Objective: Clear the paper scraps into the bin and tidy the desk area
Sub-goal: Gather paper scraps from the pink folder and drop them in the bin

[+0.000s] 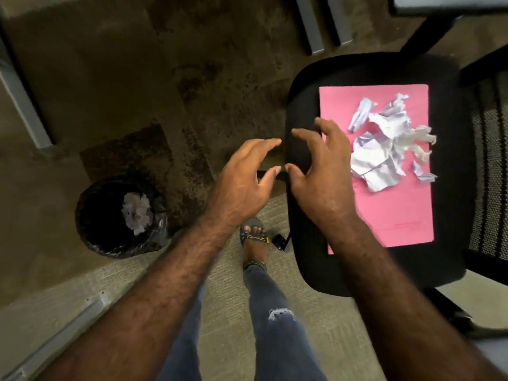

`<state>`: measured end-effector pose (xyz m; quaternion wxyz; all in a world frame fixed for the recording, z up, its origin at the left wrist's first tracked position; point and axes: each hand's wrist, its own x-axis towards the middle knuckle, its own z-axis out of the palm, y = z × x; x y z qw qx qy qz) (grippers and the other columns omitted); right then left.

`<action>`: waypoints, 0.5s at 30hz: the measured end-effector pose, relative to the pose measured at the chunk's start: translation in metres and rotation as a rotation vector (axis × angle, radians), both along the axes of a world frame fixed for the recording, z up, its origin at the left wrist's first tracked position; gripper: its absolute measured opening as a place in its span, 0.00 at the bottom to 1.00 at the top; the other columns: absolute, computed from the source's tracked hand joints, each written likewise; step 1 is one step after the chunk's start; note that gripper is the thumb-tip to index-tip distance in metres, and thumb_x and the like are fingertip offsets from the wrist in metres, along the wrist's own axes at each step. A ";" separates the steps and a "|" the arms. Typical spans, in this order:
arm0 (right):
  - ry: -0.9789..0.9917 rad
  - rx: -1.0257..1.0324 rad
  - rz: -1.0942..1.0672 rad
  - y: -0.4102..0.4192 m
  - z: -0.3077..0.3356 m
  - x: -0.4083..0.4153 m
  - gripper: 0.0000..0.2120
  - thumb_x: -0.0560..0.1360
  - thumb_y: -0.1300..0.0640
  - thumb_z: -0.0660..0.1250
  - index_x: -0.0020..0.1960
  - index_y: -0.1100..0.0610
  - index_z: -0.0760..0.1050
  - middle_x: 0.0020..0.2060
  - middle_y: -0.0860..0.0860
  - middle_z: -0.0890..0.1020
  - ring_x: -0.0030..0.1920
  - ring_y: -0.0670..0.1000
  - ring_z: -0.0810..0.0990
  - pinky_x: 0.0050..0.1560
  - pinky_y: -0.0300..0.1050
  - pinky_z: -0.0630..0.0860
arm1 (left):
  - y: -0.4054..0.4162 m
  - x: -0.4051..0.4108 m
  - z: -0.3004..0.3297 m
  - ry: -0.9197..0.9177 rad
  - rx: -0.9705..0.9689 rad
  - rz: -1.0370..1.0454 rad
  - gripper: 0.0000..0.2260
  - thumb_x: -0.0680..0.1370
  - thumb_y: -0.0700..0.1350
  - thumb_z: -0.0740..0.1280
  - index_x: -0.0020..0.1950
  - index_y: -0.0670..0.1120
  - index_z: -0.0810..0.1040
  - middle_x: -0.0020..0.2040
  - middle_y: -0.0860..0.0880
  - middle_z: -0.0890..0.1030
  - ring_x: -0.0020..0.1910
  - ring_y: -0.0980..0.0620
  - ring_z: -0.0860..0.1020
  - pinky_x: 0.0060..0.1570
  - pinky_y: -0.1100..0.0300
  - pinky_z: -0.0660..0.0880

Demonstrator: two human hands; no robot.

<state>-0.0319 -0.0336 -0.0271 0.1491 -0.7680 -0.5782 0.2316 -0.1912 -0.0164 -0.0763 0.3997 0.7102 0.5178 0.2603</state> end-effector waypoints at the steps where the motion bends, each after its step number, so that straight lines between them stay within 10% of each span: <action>1: -0.004 0.012 -0.022 -0.001 0.003 0.012 0.29 0.72 0.60 0.78 0.72 0.52 0.75 0.77 0.56 0.67 0.80 0.58 0.62 0.79 0.57 0.63 | 0.002 0.013 0.001 -0.007 0.007 -0.021 0.21 0.80 0.42 0.73 0.73 0.47 0.77 0.66 0.50 0.79 0.64 0.56 0.77 0.61 0.56 0.80; 15: -0.099 -0.006 -0.268 -0.028 0.006 0.144 0.40 0.68 0.49 0.83 0.76 0.45 0.68 0.81 0.54 0.61 0.82 0.58 0.56 0.77 0.66 0.65 | 0.000 0.144 0.003 0.110 0.056 -0.304 0.32 0.77 0.52 0.77 0.78 0.48 0.70 0.74 0.50 0.75 0.74 0.49 0.72 0.74 0.48 0.70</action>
